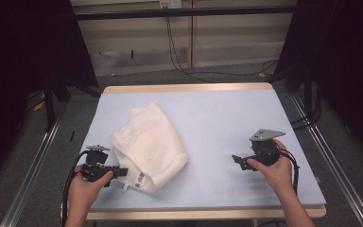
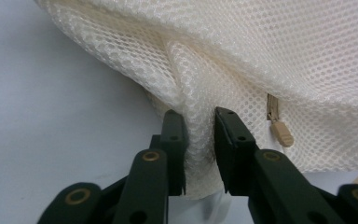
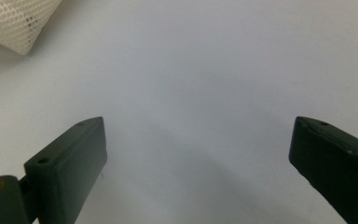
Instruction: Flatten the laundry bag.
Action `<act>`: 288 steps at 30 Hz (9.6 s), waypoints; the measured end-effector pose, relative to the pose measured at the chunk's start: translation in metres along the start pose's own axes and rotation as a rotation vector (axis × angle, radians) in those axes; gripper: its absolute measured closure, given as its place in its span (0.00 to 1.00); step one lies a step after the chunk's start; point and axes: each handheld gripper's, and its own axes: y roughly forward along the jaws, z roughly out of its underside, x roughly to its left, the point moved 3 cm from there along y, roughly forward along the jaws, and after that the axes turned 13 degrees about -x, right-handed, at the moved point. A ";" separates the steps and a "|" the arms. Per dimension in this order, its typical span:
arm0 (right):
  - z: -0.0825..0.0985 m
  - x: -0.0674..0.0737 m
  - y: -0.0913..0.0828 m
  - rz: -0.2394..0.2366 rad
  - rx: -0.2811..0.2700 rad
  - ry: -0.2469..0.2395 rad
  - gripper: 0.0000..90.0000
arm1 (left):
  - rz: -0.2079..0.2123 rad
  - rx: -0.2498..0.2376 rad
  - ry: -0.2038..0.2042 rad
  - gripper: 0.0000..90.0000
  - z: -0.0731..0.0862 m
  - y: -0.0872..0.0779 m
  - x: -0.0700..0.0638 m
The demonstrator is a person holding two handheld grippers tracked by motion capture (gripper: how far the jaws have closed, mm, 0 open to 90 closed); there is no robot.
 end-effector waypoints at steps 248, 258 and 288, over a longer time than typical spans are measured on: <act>0.000 0.025 0.013 -0.131 -0.042 -0.070 0.83 | 0.148 -0.215 0.116 0.92 -0.046 0.062 -0.025; -0.003 0.016 0.012 -0.085 -0.037 -0.012 0.41 | 0.164 -0.206 0.110 0.92 -0.035 0.060 -0.028; -0.020 0.028 0.020 -0.213 -0.126 -0.088 0.90 | 0.191 -0.162 0.087 0.91 -0.023 0.067 -0.029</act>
